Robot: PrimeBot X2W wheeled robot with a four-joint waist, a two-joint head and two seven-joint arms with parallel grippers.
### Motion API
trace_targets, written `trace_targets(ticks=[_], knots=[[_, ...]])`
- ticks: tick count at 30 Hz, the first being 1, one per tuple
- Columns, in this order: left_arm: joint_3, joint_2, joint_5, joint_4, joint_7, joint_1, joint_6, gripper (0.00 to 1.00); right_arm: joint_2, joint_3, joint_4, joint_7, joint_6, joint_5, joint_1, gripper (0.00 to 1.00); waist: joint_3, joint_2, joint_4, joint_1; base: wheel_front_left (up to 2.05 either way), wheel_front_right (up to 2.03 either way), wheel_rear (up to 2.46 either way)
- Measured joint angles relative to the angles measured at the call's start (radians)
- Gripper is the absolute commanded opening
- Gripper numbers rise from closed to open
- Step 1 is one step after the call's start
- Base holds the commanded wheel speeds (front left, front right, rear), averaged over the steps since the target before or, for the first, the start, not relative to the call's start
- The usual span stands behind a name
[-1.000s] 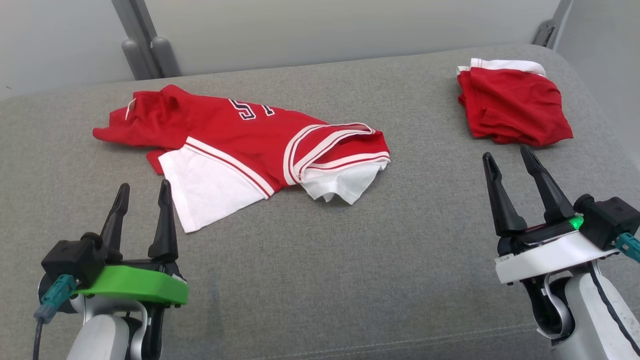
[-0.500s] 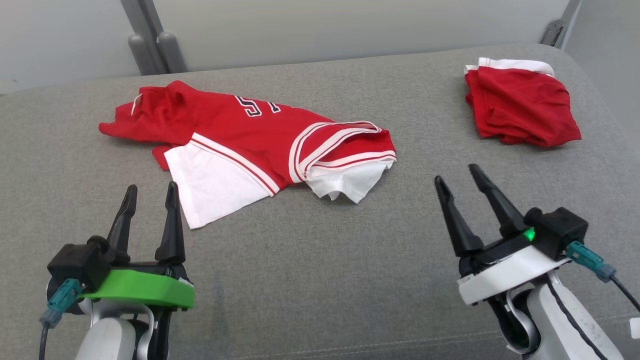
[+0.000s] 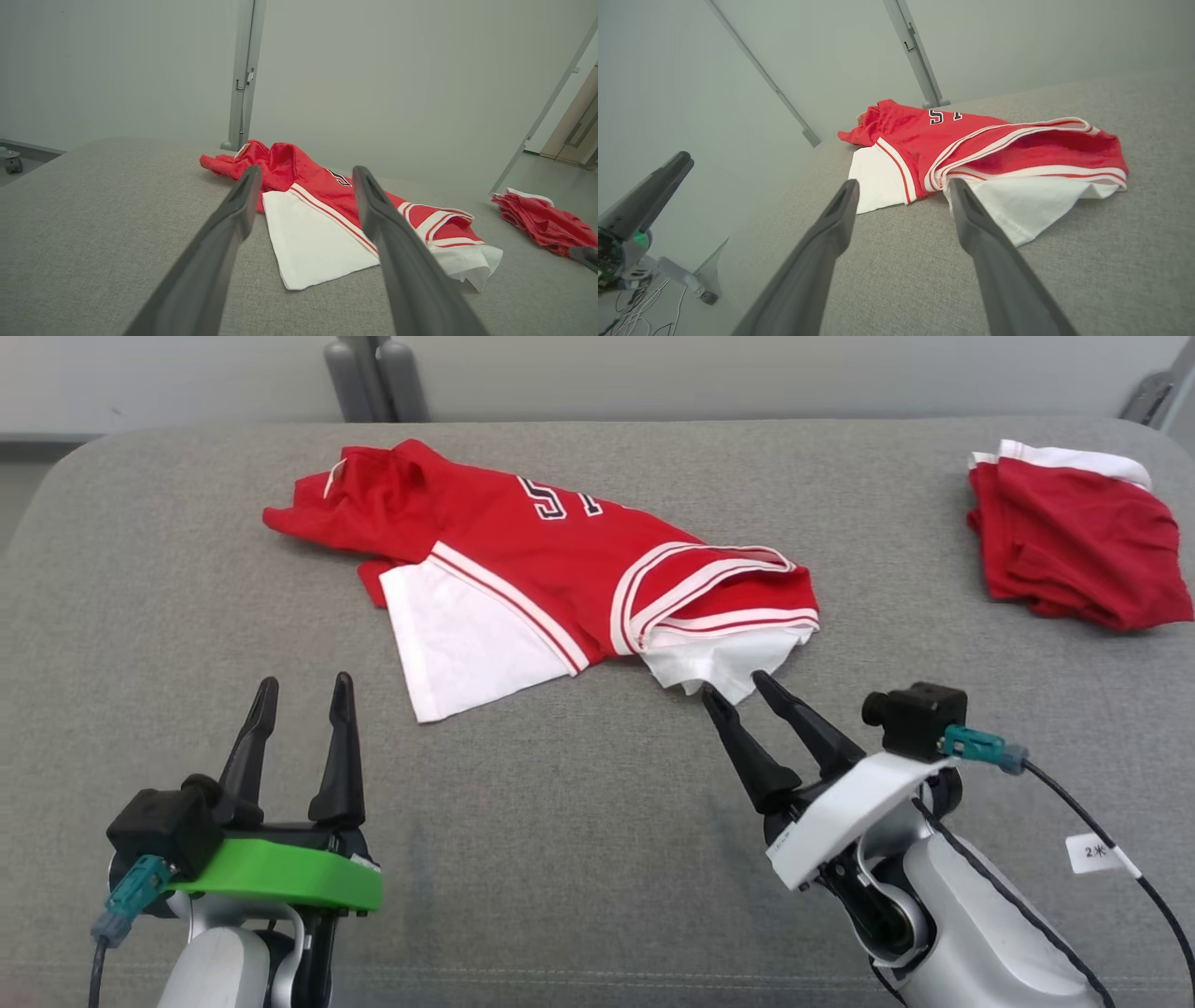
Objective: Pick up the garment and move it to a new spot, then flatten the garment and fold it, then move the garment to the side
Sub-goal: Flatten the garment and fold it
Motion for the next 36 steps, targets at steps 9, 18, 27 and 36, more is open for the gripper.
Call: trace_targets(ticks=[9,18,27,36], knots=[[-0.011,-0.017,0.000,0.006,0.000,-0.002,-0.015,1.00,0.023,-0.011,0.134,0.179,0.000,0.168,-0.075,1.00,0.034,0.0000,0.096,0.0000,0.00,0.00,0.00],[-0.029,-0.028,0.000,0.021,0.000,-0.003,-0.025,1.00,0.031,-0.092,0.262,0.308,-0.013,0.323,-0.175,1.00,0.068,0.0000,0.198,0.0000,0.00,0.00,0.00],[-0.030,-0.031,-0.001,0.024,0.000,-0.011,-0.033,1.00,0.031,-0.119,0.354,0.368,-0.062,0.389,-0.281,1.00,0.107,0.0000,0.284,0.0000,0.00,0.00,0.00],[-0.025,-0.037,-0.010,0.023,0.000,-0.036,-0.034,1.00,0.030,-0.125,0.440,0.395,-0.125,0.408,-0.356,1.00,0.155,0.0000,0.328,0.0000,0.00,0.00,0.00]])
